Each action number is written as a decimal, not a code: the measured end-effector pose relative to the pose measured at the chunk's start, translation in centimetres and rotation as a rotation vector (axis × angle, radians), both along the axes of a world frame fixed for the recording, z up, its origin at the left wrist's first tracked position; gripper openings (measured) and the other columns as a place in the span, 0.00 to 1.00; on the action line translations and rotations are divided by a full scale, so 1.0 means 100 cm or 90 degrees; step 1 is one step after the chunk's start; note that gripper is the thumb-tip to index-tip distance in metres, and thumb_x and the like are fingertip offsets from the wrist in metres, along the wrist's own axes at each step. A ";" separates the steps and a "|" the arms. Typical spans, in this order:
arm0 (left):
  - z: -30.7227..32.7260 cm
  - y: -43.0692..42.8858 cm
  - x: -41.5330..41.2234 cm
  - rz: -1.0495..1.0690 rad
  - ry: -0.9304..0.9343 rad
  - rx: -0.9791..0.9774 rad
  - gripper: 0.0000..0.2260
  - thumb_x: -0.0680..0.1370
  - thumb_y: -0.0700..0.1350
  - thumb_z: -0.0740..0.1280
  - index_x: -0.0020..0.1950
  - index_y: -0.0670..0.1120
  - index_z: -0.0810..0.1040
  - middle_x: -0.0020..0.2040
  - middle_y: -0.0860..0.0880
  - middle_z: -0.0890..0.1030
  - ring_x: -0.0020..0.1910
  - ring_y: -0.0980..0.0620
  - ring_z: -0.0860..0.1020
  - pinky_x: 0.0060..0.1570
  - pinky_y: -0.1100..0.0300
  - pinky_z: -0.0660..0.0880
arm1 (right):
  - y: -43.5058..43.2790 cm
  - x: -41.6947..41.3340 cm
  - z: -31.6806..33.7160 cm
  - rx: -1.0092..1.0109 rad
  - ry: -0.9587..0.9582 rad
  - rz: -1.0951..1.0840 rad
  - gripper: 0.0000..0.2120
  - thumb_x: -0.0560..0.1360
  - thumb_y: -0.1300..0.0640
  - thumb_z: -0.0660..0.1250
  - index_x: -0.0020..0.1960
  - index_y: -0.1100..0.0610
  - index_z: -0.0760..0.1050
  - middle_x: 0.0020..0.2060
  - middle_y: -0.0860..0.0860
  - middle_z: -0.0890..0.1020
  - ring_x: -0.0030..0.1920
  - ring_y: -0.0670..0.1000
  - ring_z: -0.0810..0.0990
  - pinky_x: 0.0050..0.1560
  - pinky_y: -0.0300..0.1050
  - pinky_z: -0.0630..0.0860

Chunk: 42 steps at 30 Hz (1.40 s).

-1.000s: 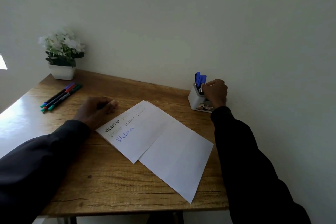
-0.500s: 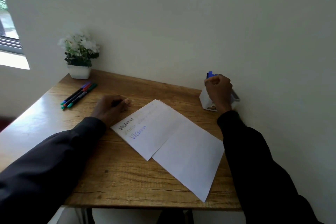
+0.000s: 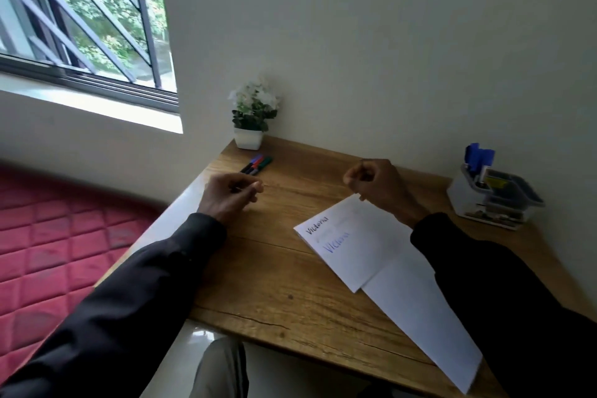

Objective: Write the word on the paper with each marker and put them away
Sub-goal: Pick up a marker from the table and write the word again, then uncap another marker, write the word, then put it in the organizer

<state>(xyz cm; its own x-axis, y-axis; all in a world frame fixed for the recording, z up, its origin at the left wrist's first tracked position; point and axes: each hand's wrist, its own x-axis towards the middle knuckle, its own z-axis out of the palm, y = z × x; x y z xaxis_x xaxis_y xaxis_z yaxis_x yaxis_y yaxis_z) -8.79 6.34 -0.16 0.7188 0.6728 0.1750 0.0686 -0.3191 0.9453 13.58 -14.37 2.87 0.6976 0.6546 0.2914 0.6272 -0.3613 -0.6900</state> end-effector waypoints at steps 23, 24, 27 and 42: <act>-0.020 0.033 -0.021 0.071 -0.129 -0.211 0.08 0.78 0.39 0.70 0.56 0.38 0.82 0.45 0.39 0.86 0.38 0.44 0.83 0.41 0.56 0.82 | 0.171 -0.041 -0.019 -0.255 -0.389 0.358 0.08 0.77 0.64 0.68 0.54 0.55 0.78 0.57 0.52 0.78 0.56 0.52 0.77 0.55 0.45 0.76; -0.020 0.033 -0.021 0.068 -0.126 -0.211 0.08 0.78 0.39 0.70 0.56 0.38 0.82 0.45 0.39 0.86 0.38 0.45 0.83 0.42 0.55 0.81 | 0.170 -0.039 -0.020 -0.259 -0.395 0.357 0.08 0.77 0.65 0.68 0.54 0.55 0.78 0.58 0.52 0.78 0.57 0.51 0.76 0.55 0.44 0.75; -0.019 0.033 -0.021 0.056 -0.116 -0.204 0.08 0.78 0.40 0.70 0.56 0.39 0.82 0.46 0.41 0.86 0.40 0.45 0.84 0.44 0.54 0.81 | 0.163 -0.034 -0.019 -0.282 -0.398 0.360 0.08 0.78 0.65 0.67 0.54 0.54 0.79 0.59 0.52 0.78 0.58 0.51 0.75 0.56 0.46 0.76; 0.001 -0.031 0.002 -0.184 -0.102 -0.034 0.13 0.75 0.41 0.73 0.60 0.46 0.82 0.53 0.48 0.85 0.51 0.53 0.84 0.50 0.60 0.81 | 0.036 -0.070 0.003 0.307 0.273 0.218 0.09 0.81 0.67 0.65 0.60 0.64 0.79 0.52 0.57 0.85 0.56 0.56 0.84 0.56 0.47 0.82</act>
<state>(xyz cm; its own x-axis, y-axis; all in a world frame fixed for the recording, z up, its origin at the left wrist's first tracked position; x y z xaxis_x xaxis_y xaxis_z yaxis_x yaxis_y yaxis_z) -8.64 3.19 -0.04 0.8472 0.4569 0.2710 -0.1678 -0.2539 0.9526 6.61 -10.79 3.19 0.5941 0.7245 0.3495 0.2888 0.2134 -0.9333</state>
